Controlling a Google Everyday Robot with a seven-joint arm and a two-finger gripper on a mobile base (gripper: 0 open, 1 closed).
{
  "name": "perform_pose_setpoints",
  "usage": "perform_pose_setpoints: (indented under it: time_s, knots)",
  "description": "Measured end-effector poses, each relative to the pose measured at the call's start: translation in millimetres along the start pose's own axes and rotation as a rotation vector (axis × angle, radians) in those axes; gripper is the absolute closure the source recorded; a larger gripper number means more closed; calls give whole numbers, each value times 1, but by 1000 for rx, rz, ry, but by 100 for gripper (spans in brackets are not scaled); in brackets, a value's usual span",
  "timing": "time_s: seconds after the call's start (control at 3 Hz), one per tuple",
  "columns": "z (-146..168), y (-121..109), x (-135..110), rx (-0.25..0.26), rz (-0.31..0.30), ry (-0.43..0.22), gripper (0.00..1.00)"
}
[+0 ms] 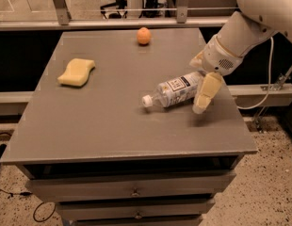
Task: Move blue plastic bottle near sponge
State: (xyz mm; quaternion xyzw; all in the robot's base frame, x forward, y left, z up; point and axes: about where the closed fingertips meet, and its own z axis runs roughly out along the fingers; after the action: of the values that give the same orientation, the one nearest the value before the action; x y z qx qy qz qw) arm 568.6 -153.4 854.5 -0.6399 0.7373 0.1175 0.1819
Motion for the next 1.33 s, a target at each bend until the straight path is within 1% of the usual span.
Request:
perform_pose_setpoints:
  time_s: [0.33,0.67,1.0,1.33]
  knots:
    - [15,-2,-8,-19,-9,-8,26]
    - [19,-2,-11,-23,-10,-8,49]
    - [13,0,-17,-8,-12,-10,71]
    - [-2,1,-31,36,-17,-23,96]
